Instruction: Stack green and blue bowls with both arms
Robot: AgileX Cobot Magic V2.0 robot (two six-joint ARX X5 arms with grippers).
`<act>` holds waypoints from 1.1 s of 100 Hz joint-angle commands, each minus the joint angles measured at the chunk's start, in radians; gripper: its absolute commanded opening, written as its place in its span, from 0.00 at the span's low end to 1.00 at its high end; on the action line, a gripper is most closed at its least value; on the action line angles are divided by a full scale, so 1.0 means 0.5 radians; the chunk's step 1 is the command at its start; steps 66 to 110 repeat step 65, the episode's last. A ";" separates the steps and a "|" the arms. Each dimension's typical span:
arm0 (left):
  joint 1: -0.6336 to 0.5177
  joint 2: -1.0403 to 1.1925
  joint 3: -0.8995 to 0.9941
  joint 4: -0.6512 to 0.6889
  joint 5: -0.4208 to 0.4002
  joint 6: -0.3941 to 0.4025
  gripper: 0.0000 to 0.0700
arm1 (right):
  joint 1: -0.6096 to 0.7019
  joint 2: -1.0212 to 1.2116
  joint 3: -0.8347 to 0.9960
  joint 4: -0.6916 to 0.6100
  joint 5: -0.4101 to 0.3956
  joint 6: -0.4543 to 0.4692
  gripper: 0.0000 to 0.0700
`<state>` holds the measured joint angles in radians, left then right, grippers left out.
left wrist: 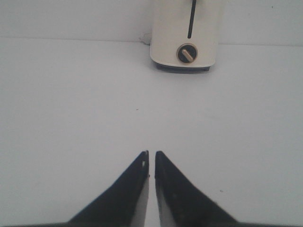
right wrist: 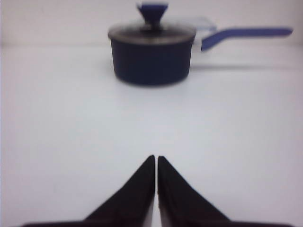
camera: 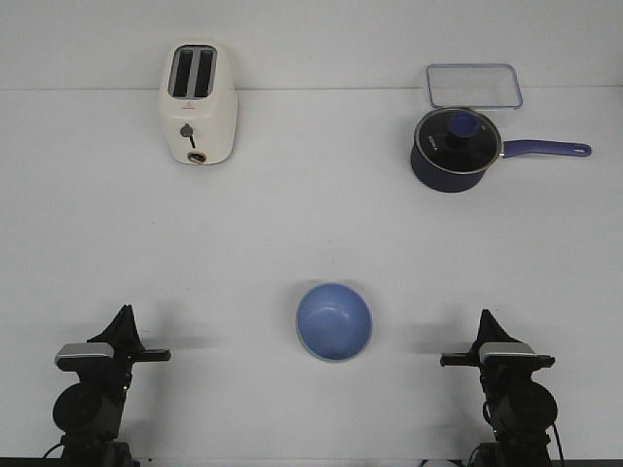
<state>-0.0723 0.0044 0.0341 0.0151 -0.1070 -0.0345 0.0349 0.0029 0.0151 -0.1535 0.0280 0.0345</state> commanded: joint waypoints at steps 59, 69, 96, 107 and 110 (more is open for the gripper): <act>0.000 -0.002 -0.040 0.029 0.000 0.032 0.02 | -0.005 -0.003 -0.005 0.104 -0.004 -0.108 0.01; 0.000 -0.002 -0.040 0.029 -0.001 0.032 0.02 | -0.005 -0.003 -0.005 0.104 -0.004 -0.108 0.01; 0.000 -0.002 -0.040 0.029 -0.001 0.032 0.02 | -0.005 -0.003 -0.005 0.104 -0.004 -0.108 0.01; 0.000 -0.002 -0.040 0.029 -0.001 0.032 0.02 | -0.005 -0.003 -0.005 0.104 -0.004 -0.108 0.01; 0.000 -0.002 -0.040 0.029 -0.001 0.032 0.02 | -0.005 -0.003 -0.005 0.104 -0.004 -0.108 0.01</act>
